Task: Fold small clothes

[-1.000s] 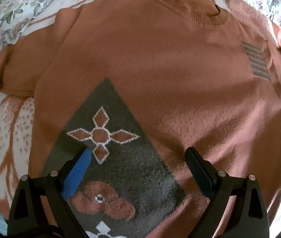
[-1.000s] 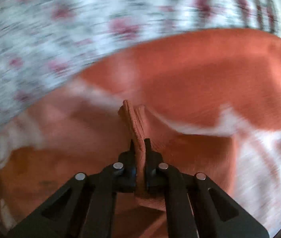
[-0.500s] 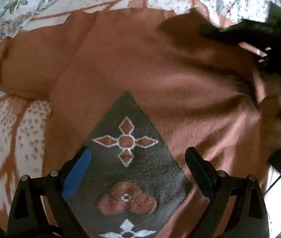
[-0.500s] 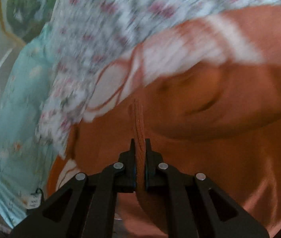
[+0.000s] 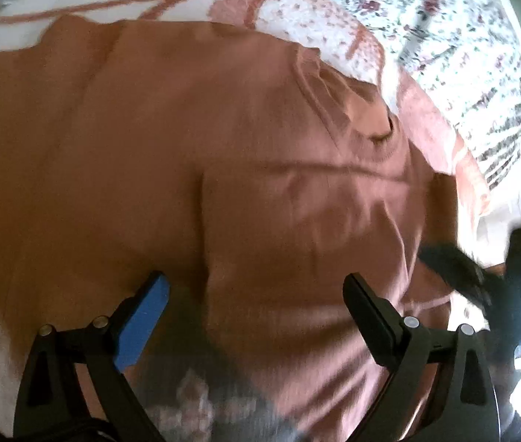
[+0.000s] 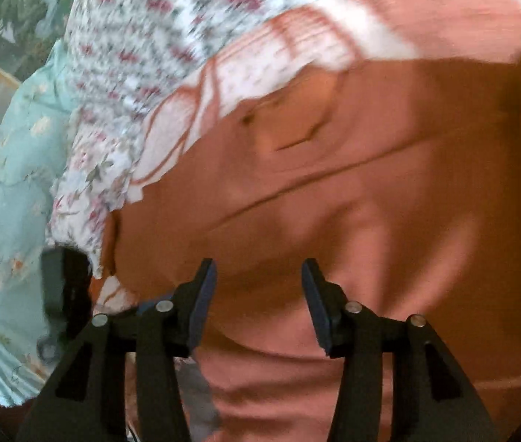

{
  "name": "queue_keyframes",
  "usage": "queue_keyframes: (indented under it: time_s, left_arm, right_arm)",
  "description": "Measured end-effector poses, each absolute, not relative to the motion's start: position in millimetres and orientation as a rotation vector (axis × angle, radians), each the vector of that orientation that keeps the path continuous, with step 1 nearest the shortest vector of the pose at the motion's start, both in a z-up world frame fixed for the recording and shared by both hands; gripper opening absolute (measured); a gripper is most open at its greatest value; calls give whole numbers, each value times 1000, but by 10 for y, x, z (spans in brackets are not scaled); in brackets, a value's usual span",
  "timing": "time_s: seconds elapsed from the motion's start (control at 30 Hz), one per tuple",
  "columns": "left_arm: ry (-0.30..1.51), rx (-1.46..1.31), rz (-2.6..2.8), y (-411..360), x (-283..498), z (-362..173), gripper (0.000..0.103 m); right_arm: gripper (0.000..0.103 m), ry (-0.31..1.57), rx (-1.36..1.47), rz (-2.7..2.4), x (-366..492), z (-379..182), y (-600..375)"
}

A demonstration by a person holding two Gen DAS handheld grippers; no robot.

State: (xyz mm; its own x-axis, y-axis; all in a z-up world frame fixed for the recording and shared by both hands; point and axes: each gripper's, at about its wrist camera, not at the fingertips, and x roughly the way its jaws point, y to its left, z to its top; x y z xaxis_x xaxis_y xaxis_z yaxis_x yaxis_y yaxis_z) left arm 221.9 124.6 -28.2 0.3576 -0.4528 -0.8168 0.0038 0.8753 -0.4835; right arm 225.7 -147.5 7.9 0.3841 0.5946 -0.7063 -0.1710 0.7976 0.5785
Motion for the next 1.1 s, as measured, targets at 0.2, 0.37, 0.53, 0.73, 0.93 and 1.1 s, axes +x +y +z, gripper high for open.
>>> queue_keyframes:
  time_s: [0.2,0.37,0.53,0.73,0.93,1.1]
  left_arm:
    - [1139,-352,-366,965,2622,-242,25]
    - [1031,-269,-349,1089,2471,84,7]
    - [1057,-328,-260,1660,2469,9,7]
    - [1044,-309,-237,1651,2381,36,8]
    - [1086,-308,-196,1592,2420,-84,8]
    - [1094,-268,-216,1446,2441,-89,8]
  right_arm:
    - [50,1036,472,401,1981,217,-1981]
    - [50,1025,487,312,1921,196,-2271]
    - [50,992,486,187,1953,204,-2651]
    - [71,990,416,79,2294,191,-2869]
    - [67,1132,363,79,2715,-179,-2873]
    - [10,1110,314,51,2701,-113,-2899]
